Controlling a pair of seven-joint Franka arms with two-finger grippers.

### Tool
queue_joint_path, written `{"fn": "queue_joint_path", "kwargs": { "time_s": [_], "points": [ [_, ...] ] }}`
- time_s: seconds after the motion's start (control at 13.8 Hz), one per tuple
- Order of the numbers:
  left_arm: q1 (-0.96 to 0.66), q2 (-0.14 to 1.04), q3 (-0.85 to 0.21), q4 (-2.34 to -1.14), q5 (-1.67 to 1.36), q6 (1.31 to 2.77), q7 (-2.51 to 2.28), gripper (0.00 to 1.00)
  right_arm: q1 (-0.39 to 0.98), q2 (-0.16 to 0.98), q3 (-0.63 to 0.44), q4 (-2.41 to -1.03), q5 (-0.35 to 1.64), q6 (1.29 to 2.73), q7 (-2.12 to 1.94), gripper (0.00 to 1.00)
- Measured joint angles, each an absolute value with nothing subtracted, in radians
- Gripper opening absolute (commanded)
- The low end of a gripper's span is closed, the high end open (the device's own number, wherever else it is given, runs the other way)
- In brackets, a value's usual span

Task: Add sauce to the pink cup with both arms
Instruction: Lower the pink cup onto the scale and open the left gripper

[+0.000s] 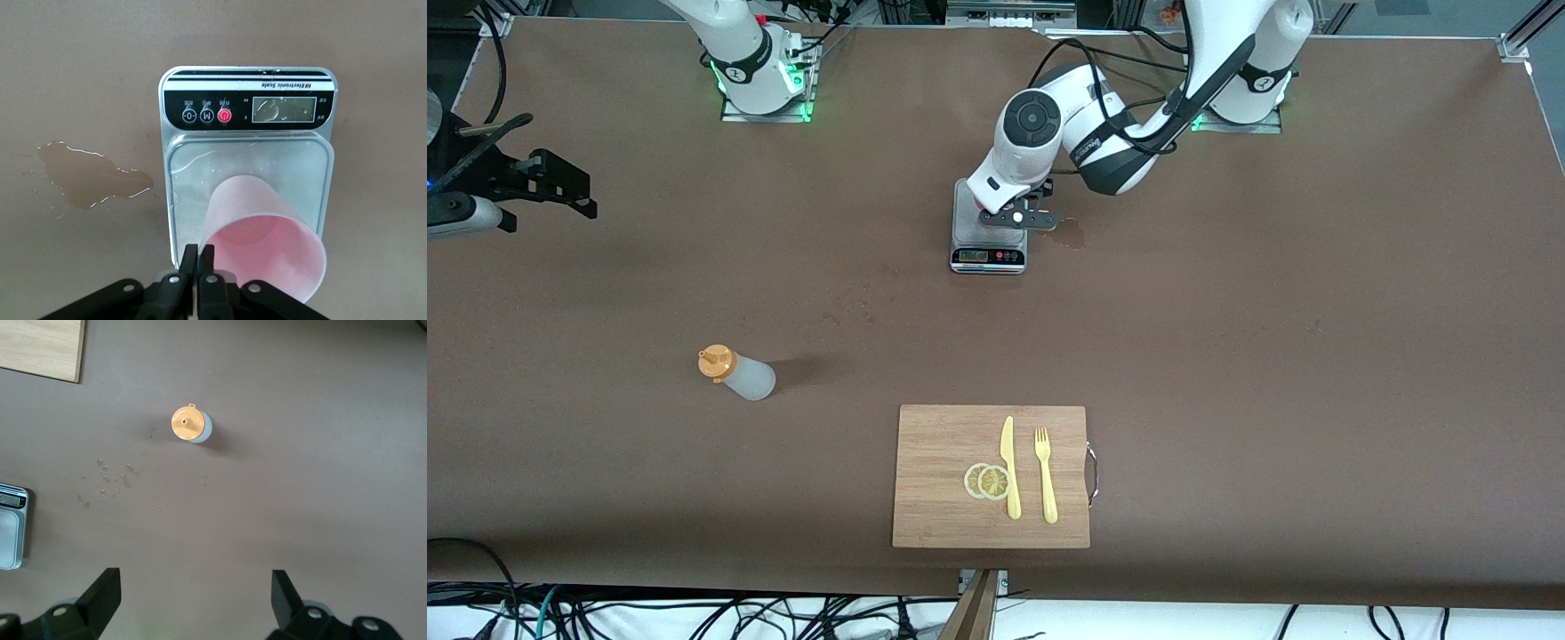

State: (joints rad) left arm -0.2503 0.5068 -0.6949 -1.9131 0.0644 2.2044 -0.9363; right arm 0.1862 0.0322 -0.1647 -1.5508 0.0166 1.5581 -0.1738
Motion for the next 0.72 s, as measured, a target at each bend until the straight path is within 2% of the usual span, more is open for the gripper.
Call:
{"fn": "queue_joint_path", "kwargs": {
  "time_s": [0.07,0.58,0.72],
  "points": [
    [-0.250,0.507,-0.693,-1.910,0.065,2.204,-0.936,1.00,0.186,0.032,-0.165,-1.551,0.017,1.558,-0.174,1.00],
    [-0.206,0.459,-0.688,-1.873,0.065,2.197,-0.952,1.00,0.186,0.031,-0.166,-1.550,0.017,1.559,-0.184,1.00],
    [-0.156,0.414,-0.688,-1.852,0.065,2.133,-0.953,1.00,0.185,0.030,-0.168,-1.543,0.017,1.559,-0.186,1.00]
  ]
}}
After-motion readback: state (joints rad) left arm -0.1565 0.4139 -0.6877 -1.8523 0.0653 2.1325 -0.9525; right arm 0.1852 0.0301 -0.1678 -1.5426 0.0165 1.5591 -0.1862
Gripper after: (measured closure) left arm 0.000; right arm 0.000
